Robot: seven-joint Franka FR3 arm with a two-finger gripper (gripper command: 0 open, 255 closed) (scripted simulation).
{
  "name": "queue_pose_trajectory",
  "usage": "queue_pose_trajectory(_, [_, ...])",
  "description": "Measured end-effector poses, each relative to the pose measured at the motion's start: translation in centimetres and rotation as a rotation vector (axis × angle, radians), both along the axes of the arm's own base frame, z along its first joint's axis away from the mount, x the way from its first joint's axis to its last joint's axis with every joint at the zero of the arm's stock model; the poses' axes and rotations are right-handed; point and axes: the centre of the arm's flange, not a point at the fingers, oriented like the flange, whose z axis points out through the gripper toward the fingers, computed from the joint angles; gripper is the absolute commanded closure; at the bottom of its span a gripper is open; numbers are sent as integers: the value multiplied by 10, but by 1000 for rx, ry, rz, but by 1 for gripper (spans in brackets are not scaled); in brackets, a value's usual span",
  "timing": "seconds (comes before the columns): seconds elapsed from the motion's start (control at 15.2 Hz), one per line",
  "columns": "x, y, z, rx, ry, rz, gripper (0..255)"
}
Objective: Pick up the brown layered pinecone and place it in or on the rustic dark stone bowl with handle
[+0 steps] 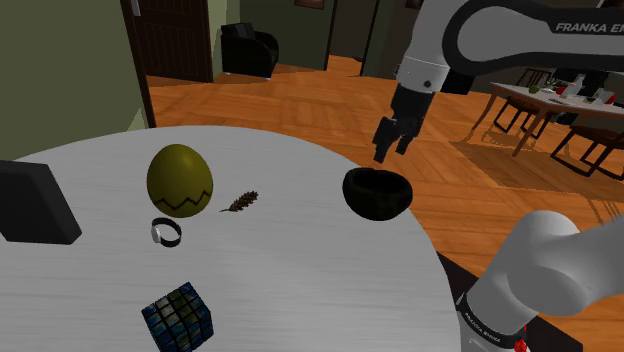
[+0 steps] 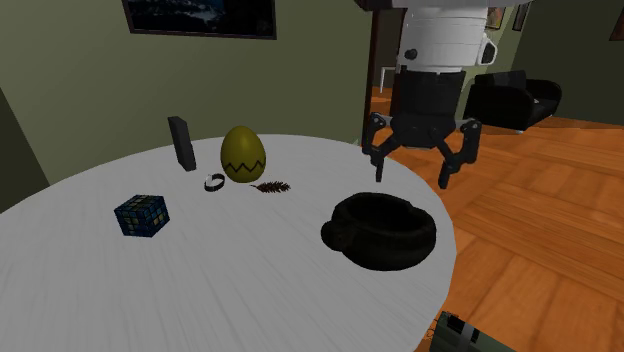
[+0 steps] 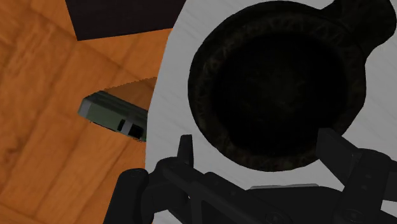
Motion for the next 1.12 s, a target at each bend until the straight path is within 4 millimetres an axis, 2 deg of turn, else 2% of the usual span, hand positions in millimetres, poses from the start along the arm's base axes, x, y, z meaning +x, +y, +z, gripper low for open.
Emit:
queue_pose_trajectory(0.99, [84,169,-28,49,8,-96,0])
queue_pose_trajectory(1.12, [102,189,-32,56,8,-109,0])
